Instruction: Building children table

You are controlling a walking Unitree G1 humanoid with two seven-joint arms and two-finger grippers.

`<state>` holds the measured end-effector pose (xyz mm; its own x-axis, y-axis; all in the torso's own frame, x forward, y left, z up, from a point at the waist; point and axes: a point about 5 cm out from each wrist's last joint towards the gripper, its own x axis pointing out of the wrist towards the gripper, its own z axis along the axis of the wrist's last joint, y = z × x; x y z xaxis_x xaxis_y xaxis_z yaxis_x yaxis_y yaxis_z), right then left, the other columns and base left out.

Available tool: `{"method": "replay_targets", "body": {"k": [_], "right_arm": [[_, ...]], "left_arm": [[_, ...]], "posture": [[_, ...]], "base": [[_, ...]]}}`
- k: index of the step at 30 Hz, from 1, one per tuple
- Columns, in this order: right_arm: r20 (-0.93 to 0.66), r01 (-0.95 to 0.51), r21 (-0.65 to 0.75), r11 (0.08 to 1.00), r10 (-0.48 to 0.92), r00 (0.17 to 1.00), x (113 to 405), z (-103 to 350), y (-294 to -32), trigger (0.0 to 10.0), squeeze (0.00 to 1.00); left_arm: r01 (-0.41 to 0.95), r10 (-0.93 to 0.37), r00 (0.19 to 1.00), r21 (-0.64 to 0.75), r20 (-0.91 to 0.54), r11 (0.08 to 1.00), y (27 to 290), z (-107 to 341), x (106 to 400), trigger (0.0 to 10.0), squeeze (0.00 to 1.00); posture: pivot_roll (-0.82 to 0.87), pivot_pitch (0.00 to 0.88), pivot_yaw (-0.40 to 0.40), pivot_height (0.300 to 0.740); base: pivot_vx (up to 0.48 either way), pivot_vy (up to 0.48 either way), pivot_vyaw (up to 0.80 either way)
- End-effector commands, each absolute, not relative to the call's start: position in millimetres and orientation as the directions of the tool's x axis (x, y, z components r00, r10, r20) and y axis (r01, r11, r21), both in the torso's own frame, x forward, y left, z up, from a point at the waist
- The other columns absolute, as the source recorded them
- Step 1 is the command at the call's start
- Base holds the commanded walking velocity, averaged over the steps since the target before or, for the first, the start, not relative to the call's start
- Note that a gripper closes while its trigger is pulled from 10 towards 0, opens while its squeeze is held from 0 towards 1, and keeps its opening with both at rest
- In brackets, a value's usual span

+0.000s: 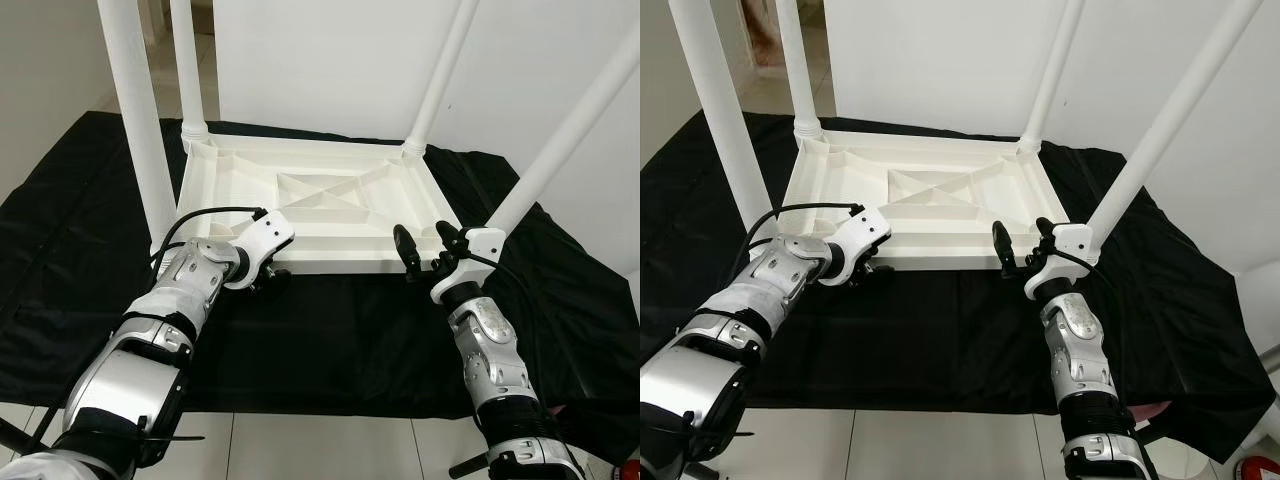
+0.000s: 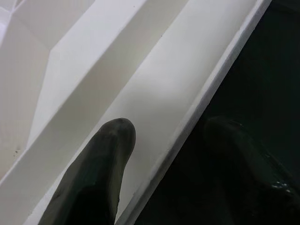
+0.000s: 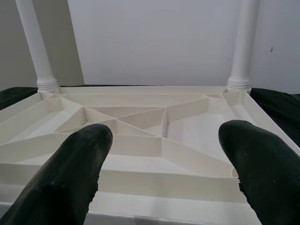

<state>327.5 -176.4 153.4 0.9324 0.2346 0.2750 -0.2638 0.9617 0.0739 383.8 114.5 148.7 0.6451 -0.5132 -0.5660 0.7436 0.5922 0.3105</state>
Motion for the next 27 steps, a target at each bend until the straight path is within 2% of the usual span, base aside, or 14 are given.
{"method": "replay_targets", "body": {"k": [1, 4, 5, 7, 8, 19, 23, 26, 27], "right_arm": [[0.261, -0.250, 0.069, 0.966, 0.224, 0.939, 325, 152, -181, 10.0, 0.00], [0.259, -0.249, 0.070, 0.966, 0.223, 0.940, 325, 152, -181, 10.0, 0.00], [0.257, -0.248, 0.070, 0.966, 0.223, 0.940, 324, 152, -181, 10.0, 0.00], [0.254, -0.247, 0.071, 0.966, 0.222, 0.942, 324, 152, -181, 10.0, 0.00], [0.251, -0.245, 0.070, 0.967, 0.220, 0.943, 324, 153, -181, 10.0, 0.00], [0.240, -0.234, 0.067, 0.970, 0.212, 0.947, 322, 153, -182, 10.0, 0.00], [0.237, -0.235, 0.066, 0.970, 0.214, 0.948, 321, 153, -181, 10.0, 0.00], [0.232, -0.240, 0.061, 0.969, 0.220, 0.947, 322, 153, -180, 10.0, 0.00], [0.229, -0.241, 0.060, 0.969, 0.222, 0.948, 322, 153, -180, 10.0, 0.00]], "left_arm": [[0.483, -0.269, 0.850, 0.466, -0.453, 0.741, 126, 151, 394, 10.0, 0.00], [0.482, -0.264, 0.848, 0.460, -0.460, 0.746, 127, 149, 394, 9.7, 0.00], [0.483, -0.267, 0.846, 0.449, -0.462, 0.752, 127, 148, 394, 4.7, 0.00], [0.484, -0.269, 0.844, 0.444, -0.463, 0.754, 128, 148, 394, 4.7, 0.00], [0.488, -0.275, 0.843, 0.441, -0.463, 0.753, 127, 148, 394, 0.0, 0.00], [0.478, -0.298, 0.862, 0.465, -0.409, 0.745, 117, 160, 391, 0.0, 0.00], [0.502, -0.339, 0.855, 0.460, -0.392, 0.733, 108, 163, 385, 0.0, 0.00], [0.547, -0.403, 0.833, 0.463, -0.378, 0.697, 99, 166, 375, 0.0, 0.00], [0.591, -0.461, 0.806, 0.454, -0.372, 0.666, 92, 166, 367, 0.0, 0.00]], "posture": [[-0.02, 0.000, -0.061, 0.740], [-0.02, 0.000, -0.060, 0.740], [-0.02, 0.000, -0.059, 0.740], [-0.02, 0.000, -0.058, 0.740], [-0.02, 0.000, -0.056, 0.740], [-0.02, 0.000, -0.056, 0.740], [-0.01, 0.000, -0.059, 0.740], [-0.01, 0.000, -0.068, 0.740], [-0.01, 0.000, -0.071, 0.740]], "base": [[0.000, 0.000, 0.00], [0.000, 0.000, 0.00], [0.000, 0.000, 0.00], [0.000, 0.000, 0.00], [0.000, 0.000, 0.00], [0.000, 0.000, 0.00], [0.000, 0.000, 0.00], [0.000, 0.000, 0.00], [0.000, 0.000, 0.00]]}}
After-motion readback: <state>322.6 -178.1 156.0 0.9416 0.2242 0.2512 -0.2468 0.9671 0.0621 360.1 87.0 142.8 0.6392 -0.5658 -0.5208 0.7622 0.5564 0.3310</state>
